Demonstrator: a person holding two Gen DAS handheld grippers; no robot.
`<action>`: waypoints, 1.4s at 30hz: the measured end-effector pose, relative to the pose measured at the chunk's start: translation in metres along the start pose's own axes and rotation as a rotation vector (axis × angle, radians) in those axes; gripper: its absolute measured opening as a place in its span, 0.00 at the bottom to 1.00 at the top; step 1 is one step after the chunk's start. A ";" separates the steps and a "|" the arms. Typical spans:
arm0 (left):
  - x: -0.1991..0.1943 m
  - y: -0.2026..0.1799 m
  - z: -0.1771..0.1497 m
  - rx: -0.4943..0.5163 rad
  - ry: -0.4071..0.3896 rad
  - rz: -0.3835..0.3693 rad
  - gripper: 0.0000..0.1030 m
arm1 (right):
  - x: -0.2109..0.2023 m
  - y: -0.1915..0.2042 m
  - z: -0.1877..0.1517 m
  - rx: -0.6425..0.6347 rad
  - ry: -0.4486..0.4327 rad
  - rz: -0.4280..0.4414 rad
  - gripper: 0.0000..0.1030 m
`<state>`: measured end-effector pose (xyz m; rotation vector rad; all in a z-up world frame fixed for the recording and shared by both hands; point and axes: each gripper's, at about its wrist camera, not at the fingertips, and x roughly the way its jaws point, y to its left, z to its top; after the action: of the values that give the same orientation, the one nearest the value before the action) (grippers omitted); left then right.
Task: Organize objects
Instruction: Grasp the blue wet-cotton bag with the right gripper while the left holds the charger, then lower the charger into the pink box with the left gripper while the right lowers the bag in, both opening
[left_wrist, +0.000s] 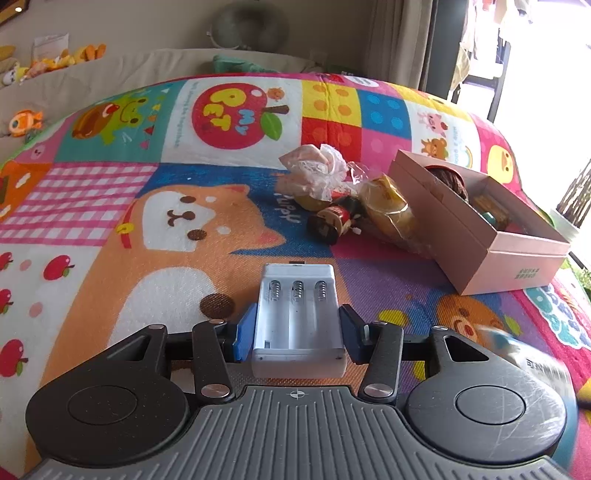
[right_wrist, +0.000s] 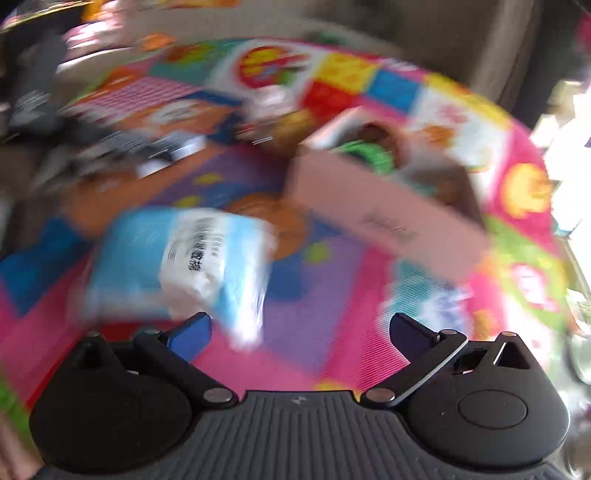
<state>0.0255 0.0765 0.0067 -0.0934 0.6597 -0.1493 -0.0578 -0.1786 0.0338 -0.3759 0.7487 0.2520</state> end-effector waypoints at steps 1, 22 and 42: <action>0.000 -0.002 0.000 0.011 0.003 0.007 0.51 | -0.001 -0.006 0.004 0.048 -0.014 -0.028 1.00; -0.002 -0.010 -0.004 0.068 0.009 0.051 0.51 | 0.024 0.033 0.024 0.171 -0.024 0.318 0.55; -0.047 -0.109 0.070 0.081 -0.225 -0.249 0.51 | -0.052 -0.107 -0.029 0.486 -0.295 0.127 0.53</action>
<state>0.0201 -0.0203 0.1047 -0.1120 0.4152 -0.3994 -0.0747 -0.2923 0.0768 0.1684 0.5199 0.2295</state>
